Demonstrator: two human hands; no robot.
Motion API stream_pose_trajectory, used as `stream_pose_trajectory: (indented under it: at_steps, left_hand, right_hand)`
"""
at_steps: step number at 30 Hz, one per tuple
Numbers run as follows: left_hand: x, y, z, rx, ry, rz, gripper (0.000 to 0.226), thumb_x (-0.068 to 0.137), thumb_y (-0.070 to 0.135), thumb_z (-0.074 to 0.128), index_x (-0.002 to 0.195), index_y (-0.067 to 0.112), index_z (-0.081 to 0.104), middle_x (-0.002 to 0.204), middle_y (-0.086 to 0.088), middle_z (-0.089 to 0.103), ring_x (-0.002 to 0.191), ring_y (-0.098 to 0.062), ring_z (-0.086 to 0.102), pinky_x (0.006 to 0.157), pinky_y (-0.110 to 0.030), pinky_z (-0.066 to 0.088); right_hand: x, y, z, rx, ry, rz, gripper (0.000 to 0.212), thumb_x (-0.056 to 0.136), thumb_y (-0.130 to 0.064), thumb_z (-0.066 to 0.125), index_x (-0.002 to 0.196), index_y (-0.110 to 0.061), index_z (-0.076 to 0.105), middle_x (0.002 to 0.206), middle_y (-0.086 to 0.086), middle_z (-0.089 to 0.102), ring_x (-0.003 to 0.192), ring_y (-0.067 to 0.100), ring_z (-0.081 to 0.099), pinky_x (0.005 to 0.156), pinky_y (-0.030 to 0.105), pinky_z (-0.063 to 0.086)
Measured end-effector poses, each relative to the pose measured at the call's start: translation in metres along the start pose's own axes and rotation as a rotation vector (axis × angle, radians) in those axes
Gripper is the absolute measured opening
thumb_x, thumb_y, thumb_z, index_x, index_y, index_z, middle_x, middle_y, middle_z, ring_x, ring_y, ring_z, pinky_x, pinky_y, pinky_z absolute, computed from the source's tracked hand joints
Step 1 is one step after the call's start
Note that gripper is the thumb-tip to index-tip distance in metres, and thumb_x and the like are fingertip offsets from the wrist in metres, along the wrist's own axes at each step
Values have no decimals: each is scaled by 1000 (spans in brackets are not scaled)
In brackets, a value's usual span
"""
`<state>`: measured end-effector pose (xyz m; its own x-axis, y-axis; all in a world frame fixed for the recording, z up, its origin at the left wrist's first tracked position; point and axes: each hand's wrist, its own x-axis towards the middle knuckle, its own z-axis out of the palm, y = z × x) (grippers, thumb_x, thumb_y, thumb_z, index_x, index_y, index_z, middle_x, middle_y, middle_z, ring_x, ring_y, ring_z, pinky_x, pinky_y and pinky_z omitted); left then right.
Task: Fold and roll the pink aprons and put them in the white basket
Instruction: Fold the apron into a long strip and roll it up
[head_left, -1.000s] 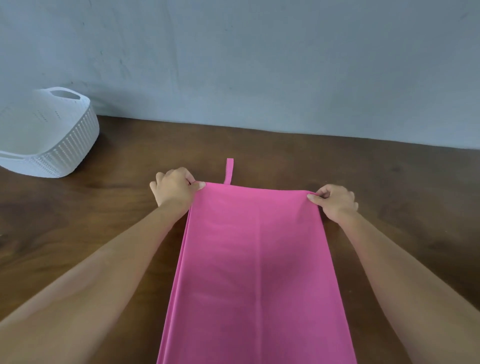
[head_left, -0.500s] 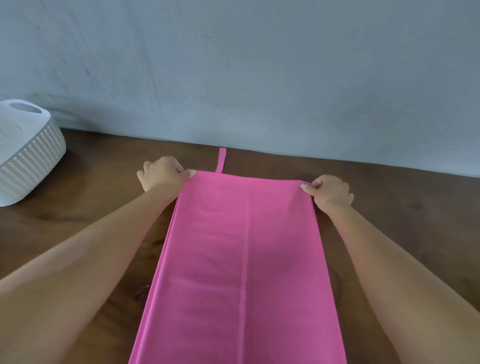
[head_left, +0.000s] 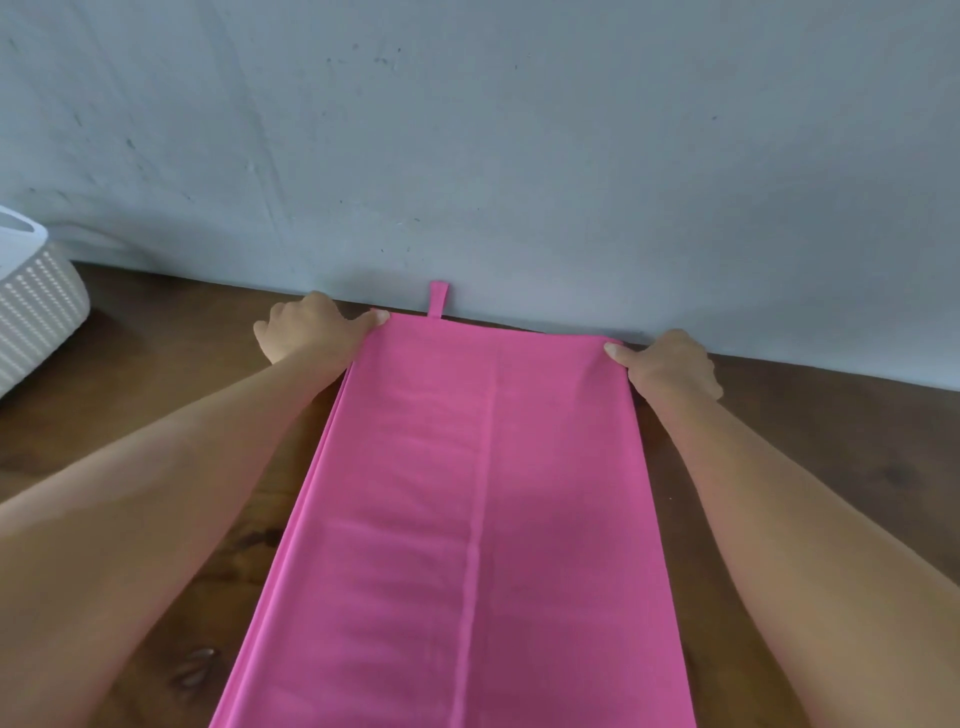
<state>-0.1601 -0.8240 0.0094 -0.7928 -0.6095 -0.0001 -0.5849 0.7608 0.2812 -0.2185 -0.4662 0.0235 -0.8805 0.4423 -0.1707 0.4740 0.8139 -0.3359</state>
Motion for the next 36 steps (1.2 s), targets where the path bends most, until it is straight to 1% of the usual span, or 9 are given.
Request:
stream_pose_trajectory:
  at_steps: [5,9,12,15,19,21,25,30,36]
  left_hand:
    - [-2,8,-2,59,-22,-16,79,82,87,43,88,11,64,101,-13,67,112,-34,56,94,-45,38]
    - [-15,11,-5,156,-91,18,82,91,81,29,109,10,64,119,-16,64,123,-35,48,99,-47,36]
    - [-35,14,-13,84,-112,57,77,94,74,38,128,8,55,132,-17,56,127,-38,46,105,-51,36]
    - [-70,11,-22,46,-56,202,64,97,61,49,130,7,51,134,-15,52,127,-37,46,106,-50,37]
    - [-129,-5,-20,21,-37,425,56,99,52,51,134,8,49,137,-11,51,129,-32,46,108,-46,35]
    - [-158,-12,-13,11,-83,567,63,99,54,48,141,8,46,146,-10,47,136,-31,42,112,-44,31]
    - [-200,-19,2,23,-228,796,86,92,71,22,156,14,34,166,-4,24,154,-23,17,123,-44,19]
    - [-213,-25,11,123,-189,808,82,95,72,4,163,26,11,170,6,2,157,-14,-3,128,-41,3]
    - [-214,-24,11,98,-165,797,80,97,72,8,162,27,12,170,7,4,157,-12,-3,127,-38,0]
  right_hand:
    - [-4,-3,-2,-43,20,9,62,85,-70,62,114,-15,58,124,13,60,121,35,52,97,49,45]
    - [-19,-3,5,-130,76,-63,64,98,-64,43,129,-10,54,135,15,50,127,34,44,99,51,38]
    - [-32,11,14,-104,152,-201,59,101,-58,39,131,-8,50,137,17,47,127,35,41,99,51,37]
    - [-52,26,15,-80,166,-403,53,101,-53,43,132,-11,48,138,15,45,125,36,41,101,51,36]
    - [-86,44,19,-127,83,-573,64,103,-53,38,152,-11,34,159,11,31,141,33,32,111,50,30]
    - [-99,54,23,-155,40,-616,69,104,-56,31,156,-11,27,164,9,25,148,30,25,117,48,24]
    - [-114,67,22,-195,-50,-643,76,103,-60,18,160,-8,17,168,7,12,155,24,10,125,44,12]
    - [-139,88,19,-227,-131,-633,79,102,-63,10,161,-12,2,169,2,-4,156,19,-4,126,42,1]
    - [-178,120,11,-273,-245,-628,82,98,-68,7,159,-18,-14,166,-4,-23,152,13,-20,125,43,-8]
